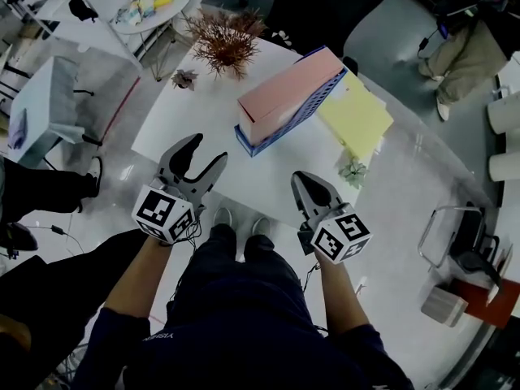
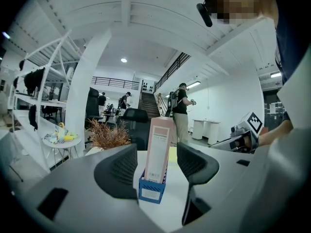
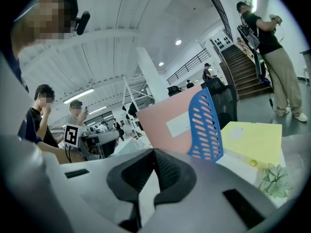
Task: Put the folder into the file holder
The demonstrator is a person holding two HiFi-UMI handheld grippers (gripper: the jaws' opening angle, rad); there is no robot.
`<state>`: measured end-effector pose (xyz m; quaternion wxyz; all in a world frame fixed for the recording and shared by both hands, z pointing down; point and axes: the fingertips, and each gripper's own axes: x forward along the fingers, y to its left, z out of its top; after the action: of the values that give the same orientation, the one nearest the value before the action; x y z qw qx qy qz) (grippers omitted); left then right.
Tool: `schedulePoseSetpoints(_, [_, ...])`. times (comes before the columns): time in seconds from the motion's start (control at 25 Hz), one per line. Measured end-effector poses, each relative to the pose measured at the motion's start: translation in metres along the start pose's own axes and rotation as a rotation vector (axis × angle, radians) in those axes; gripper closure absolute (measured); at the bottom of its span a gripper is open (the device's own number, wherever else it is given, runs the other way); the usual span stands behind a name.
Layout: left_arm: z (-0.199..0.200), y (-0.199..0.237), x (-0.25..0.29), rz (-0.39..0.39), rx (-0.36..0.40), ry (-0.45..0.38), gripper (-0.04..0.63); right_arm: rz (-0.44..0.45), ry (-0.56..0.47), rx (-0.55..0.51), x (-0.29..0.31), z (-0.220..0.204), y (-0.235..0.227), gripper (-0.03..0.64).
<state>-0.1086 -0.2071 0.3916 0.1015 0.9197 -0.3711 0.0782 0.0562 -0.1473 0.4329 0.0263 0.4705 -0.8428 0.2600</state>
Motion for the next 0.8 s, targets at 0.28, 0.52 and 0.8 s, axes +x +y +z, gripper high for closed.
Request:
schedulePoseSetpoints(0.28, [0.001, -0.006, -0.005, 0.001, -0.003, -0.008, 0.389, 0.004, -0.009, -0.015, -0.002, 0.008, 0.004, 0.612])
schedulePoseSetpoints(0.52, [0.003, -0.01, -0.008, -0.005, -0.004, -0.006, 0.446, 0.007, -0.02, -0.028, -0.003, 0.016, 0.007, 0.612])
schedulePoseSetpoints(0.8, [0.009, -0.012, -0.01, -0.002, 0.008, -0.012, 0.496, 0.017, -0.027, -0.042, -0.001, 0.021, 0.01, 0.612])
